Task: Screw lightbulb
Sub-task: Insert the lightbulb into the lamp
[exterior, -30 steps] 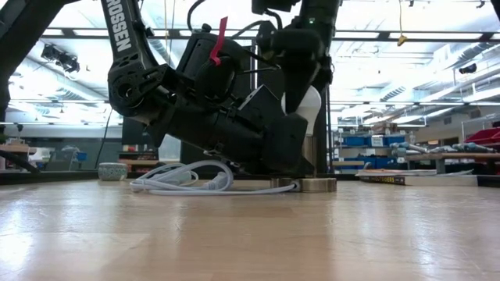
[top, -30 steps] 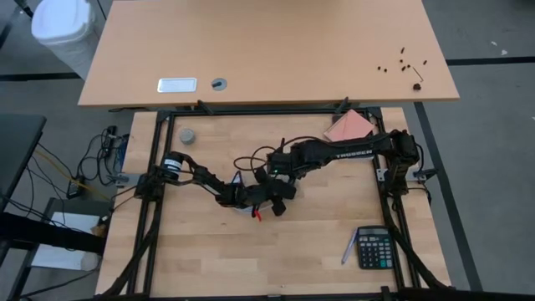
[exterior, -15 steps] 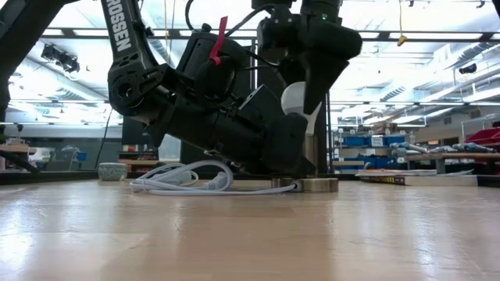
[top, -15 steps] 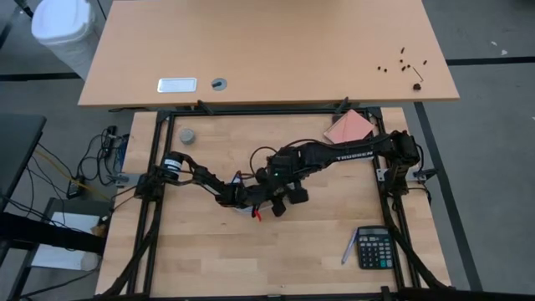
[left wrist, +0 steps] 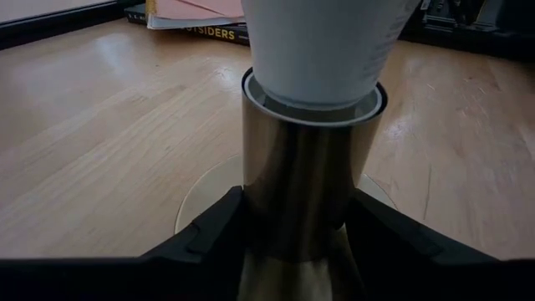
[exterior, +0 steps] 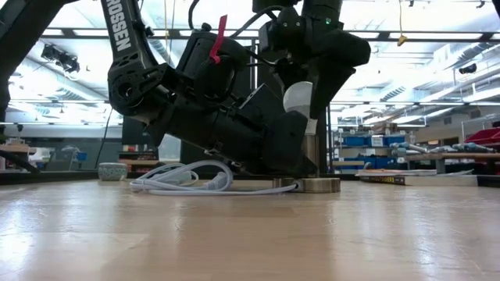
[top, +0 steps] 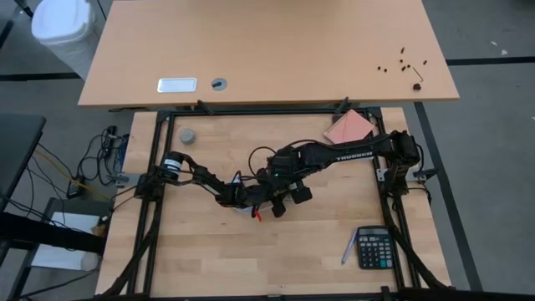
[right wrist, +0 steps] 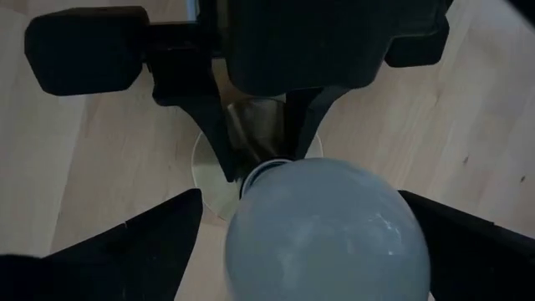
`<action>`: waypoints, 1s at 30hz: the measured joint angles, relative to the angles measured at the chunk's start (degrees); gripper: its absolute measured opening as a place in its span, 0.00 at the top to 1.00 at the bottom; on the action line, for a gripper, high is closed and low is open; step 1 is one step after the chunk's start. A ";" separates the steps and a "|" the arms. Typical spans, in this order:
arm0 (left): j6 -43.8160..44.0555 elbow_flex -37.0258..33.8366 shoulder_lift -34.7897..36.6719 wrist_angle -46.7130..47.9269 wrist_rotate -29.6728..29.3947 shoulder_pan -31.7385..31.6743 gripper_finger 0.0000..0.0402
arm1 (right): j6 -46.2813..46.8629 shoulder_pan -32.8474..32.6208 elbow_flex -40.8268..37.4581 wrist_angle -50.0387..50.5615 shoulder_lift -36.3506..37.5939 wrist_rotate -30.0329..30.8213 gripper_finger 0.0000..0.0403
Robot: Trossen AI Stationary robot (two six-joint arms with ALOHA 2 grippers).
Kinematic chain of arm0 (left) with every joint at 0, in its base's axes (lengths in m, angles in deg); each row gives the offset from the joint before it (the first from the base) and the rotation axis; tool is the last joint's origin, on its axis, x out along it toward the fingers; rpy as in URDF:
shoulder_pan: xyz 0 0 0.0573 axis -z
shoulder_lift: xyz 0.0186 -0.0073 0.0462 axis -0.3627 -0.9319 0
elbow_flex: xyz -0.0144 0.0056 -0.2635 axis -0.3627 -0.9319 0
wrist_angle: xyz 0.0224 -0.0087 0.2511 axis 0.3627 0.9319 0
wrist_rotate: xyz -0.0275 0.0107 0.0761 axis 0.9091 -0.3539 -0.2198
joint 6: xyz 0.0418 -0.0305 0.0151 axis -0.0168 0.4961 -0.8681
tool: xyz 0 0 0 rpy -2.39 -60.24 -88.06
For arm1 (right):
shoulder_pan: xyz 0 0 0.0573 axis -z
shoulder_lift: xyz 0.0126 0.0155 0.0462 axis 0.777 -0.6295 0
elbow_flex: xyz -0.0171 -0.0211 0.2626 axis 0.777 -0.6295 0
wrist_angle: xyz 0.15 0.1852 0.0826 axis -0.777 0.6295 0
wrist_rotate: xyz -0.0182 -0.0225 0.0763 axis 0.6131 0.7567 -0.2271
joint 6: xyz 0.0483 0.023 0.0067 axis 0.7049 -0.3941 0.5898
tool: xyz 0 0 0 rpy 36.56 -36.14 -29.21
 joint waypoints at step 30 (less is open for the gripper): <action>-3.52 -0.02 0.02 -0.11 5.72 0.13 0.52 | -15.74 -0.87 -0.04 -0.79 -0.09 -4.67 0.05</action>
